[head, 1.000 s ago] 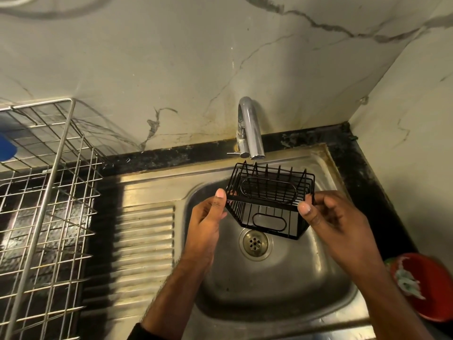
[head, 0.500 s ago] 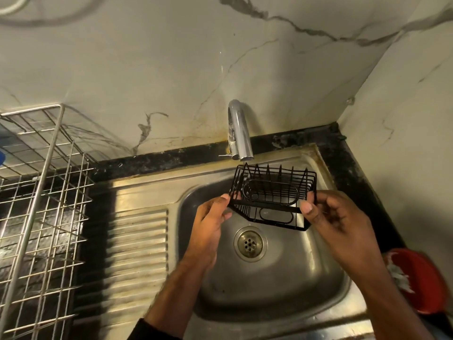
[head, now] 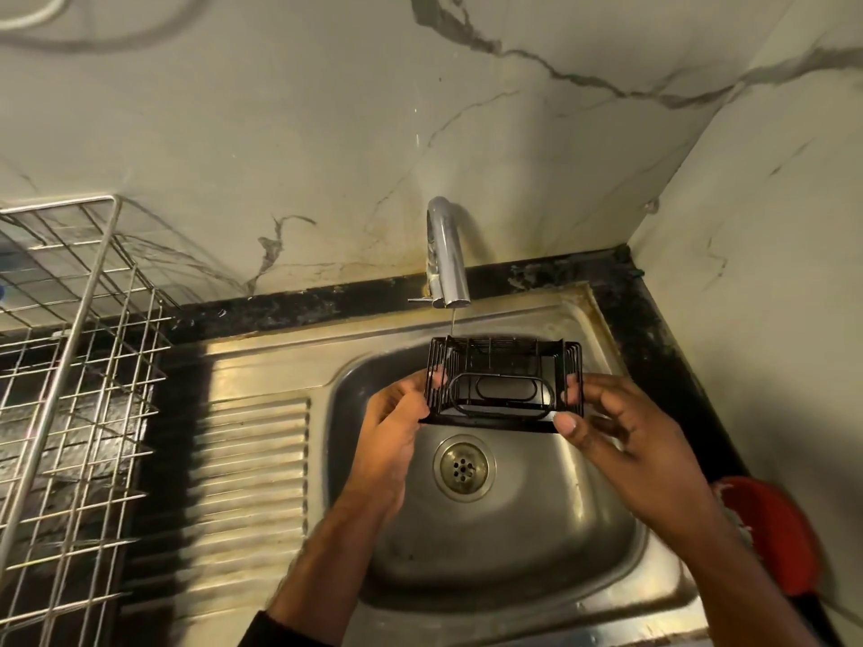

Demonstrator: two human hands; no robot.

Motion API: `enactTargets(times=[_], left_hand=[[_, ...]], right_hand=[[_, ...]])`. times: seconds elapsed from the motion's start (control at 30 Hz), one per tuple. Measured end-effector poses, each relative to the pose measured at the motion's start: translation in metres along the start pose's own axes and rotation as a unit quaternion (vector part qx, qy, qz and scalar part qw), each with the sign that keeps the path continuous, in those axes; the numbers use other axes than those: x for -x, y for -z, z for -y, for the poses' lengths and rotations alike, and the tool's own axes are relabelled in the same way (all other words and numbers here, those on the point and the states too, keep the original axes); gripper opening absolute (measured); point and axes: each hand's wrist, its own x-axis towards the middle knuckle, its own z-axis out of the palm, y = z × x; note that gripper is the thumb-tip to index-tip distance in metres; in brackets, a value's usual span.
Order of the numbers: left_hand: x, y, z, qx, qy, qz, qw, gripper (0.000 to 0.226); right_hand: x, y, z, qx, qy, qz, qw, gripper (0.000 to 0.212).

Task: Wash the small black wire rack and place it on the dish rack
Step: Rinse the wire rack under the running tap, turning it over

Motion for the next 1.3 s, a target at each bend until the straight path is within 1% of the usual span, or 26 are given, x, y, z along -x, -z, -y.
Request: enactTargets(times=[0.07, 0.1, 0.13, 0.23, 0.47, 0.53, 0.63, 0.73, 0.83, 0.93, 1.03, 1.1, 1.13, 1.2, 1.27, 1.3], left_hand=[[0.001, 0.001, 0.001, -0.009, -0.010, 0.007, 1.000, 0.051], [0.004, 0.001, 0.001, -0.024, -0.020, 0.014, 0.999, 0.037], [0.006, 0.000, 0.002, -0.036, -0.030, 0.025, 0.999, 0.038], [0.015, 0.000, 0.002, -0.068, -0.045, 0.050, 0.995, 0.049], [0.039, -0.003, 0.002, -0.087, -0.090, 0.073, 0.989, 0.058], [0.043, -0.004, 0.002, -0.107, -0.086, 0.079, 0.987, 0.066], [0.050, -0.006, 0.005, -0.121, -0.095, 0.093, 0.984, 0.074], [0.052, -0.006, 0.008, -0.120, -0.100, 0.094, 0.983, 0.076], [0.057, -0.009, 0.008, -0.085, -0.091, 0.093, 0.988, 0.064], [0.060, -0.010, 0.000, -0.015, -0.077, 0.073, 0.994, 0.054], [0.062, -0.016, -0.007, 0.025, -0.079, 0.082, 0.993, 0.048], [0.060, -0.024, -0.007, 0.047, -0.048, 0.060, 0.996, 0.047], [0.058, -0.028, -0.006, 0.046, -0.035, 0.041, 0.998, 0.042], [0.051, -0.032, 0.003, 0.009, -0.021, -0.003, 1.000, 0.024], [0.044, -0.029, 0.017, -0.074, 0.003, -0.030, 0.997, 0.009], [0.042, -0.026, 0.024, -0.116, 0.022, -0.033, 0.993, 0.007]], right_hand=[[0.002, 0.002, -0.002, 0.005, -0.005, 0.022, 1.000, 0.031], [0.003, 0.004, -0.003, 0.007, -0.008, 0.031, 0.999, 0.032], [0.004, 0.005, -0.005, 0.010, -0.010, 0.037, 0.999, 0.034], [0.007, 0.010, -0.007, 0.030, -0.010, 0.044, 0.999, 0.040], [0.018, 0.017, -0.019, 0.048, 0.006, 0.053, 0.997, 0.032], [0.019, 0.016, -0.026, 0.051, 0.012, 0.048, 0.997, 0.028], [0.025, 0.016, -0.037, 0.026, 0.013, 0.048, 0.998, 0.027], [0.030, 0.015, -0.045, 0.006, 0.024, 0.053, 0.998, 0.027], [0.036, 0.014, -0.053, -0.002, 0.035, 0.054, 0.998, 0.025], [0.040, 0.016, -0.060, 0.020, 0.051, 0.053, 0.997, 0.028], [0.043, 0.013, -0.066, 0.127, 0.114, 0.068, 0.983, 0.035], [0.049, 0.005, -0.071, 0.184, 0.141, 0.099, 0.968, 0.039], [0.052, 0.001, -0.073, 0.197, 0.139, 0.113, 0.964, 0.040], [0.054, -0.005, -0.077, 0.199, 0.117, 0.112, 0.966, 0.039], [0.055, -0.005, -0.079, 0.168, 0.076, 0.092, 0.979, 0.034], [0.056, -0.004, -0.078, 0.151, 0.065, 0.084, 0.983, 0.031]])
